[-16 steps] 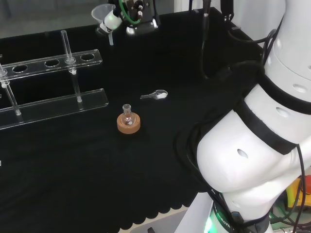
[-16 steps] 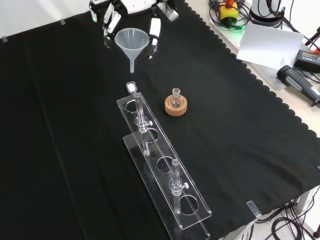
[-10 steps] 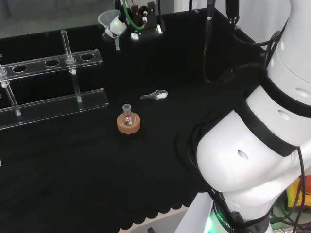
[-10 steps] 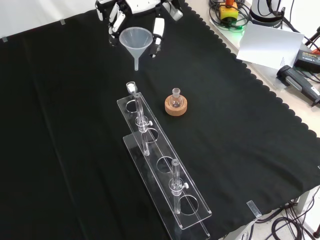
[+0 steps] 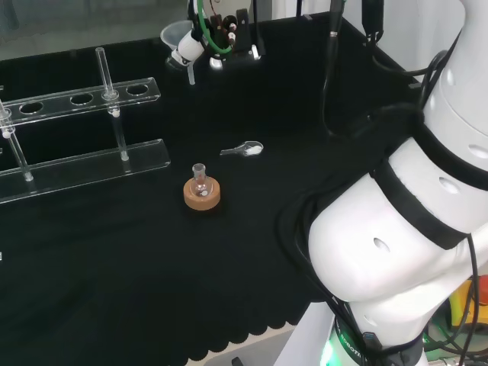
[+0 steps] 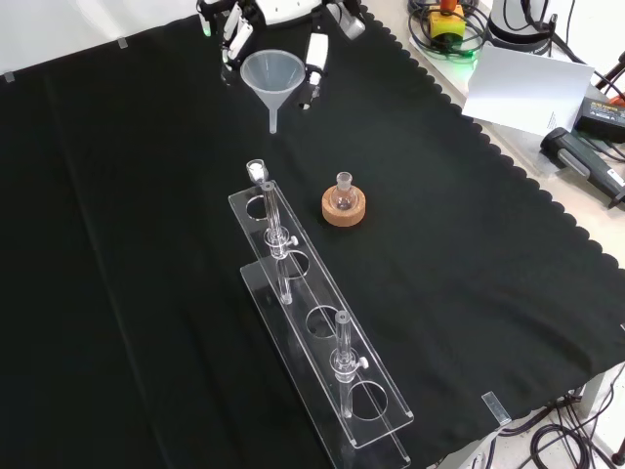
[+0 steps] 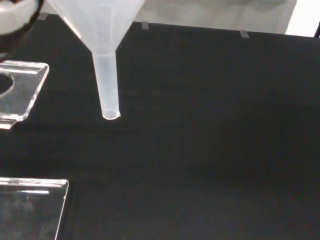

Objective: Place the funnel on the round-bottom flask.

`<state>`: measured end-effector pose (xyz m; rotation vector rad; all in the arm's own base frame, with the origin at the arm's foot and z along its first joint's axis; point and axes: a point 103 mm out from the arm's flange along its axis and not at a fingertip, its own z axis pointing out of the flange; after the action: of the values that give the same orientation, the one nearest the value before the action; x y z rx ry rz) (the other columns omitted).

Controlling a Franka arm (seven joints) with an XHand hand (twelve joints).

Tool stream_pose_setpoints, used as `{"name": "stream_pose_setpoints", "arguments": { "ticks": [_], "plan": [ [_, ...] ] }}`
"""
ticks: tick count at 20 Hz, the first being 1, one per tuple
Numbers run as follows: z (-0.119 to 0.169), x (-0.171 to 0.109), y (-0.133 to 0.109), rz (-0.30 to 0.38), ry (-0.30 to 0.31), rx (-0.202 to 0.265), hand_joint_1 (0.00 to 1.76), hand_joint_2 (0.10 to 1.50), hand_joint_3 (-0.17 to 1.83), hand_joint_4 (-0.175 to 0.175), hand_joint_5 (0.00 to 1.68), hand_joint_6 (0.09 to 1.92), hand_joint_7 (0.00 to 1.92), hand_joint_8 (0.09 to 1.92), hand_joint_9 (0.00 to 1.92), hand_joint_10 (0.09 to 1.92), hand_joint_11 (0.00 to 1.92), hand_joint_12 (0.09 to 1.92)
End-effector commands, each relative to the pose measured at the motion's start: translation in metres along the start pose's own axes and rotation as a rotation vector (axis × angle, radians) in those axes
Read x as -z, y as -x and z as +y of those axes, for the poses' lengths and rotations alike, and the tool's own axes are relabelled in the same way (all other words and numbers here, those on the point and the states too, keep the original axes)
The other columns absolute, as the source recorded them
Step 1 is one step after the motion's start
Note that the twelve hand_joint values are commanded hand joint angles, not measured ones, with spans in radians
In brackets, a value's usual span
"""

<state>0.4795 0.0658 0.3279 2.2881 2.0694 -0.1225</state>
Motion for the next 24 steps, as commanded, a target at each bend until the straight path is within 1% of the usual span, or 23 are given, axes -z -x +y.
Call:
{"name": "stream_pose_setpoints", "arguments": {
  "ticks": [1,6,10,15,18,20,24],
  "plan": [
    [-0.010,-0.007,0.001,-0.003,-0.017,-0.005,0.84,0.55,0.58,0.175,1.16,0.44,1.35,0.28,0.96,0.29,0.00,1.46],
    [-0.026,-0.017,0.000,0.015,-0.043,-0.009,0.84,0.55,0.58,0.175,1.16,0.44,1.35,0.28,0.96,0.29,0.00,1.46],
    [-0.035,-0.025,-0.003,0.019,-0.062,-0.002,0.84,0.55,0.59,0.175,1.16,0.44,1.35,0.28,0.96,0.29,0.00,1.46],
    [-0.045,-0.033,-0.007,0.029,-0.074,-0.007,0.84,0.55,0.59,0.175,1.16,0.44,1.35,0.28,0.96,0.28,0.00,1.46],
    [-0.051,-0.037,-0.006,0.040,-0.067,-0.004,0.84,0.55,0.59,0.175,1.16,0.44,1.36,0.28,0.96,0.28,0.00,1.46],
    [-0.054,-0.040,-0.001,0.052,-0.059,-0.020,0.85,0.55,0.59,0.175,1.17,0.44,1.36,0.28,0.96,0.28,0.00,1.46],
    [-0.063,-0.044,0.012,0.070,-0.036,-0.069,0.85,0.55,0.60,0.175,1.17,0.44,1.36,0.28,0.96,0.28,0.00,1.46]
  ]
}}
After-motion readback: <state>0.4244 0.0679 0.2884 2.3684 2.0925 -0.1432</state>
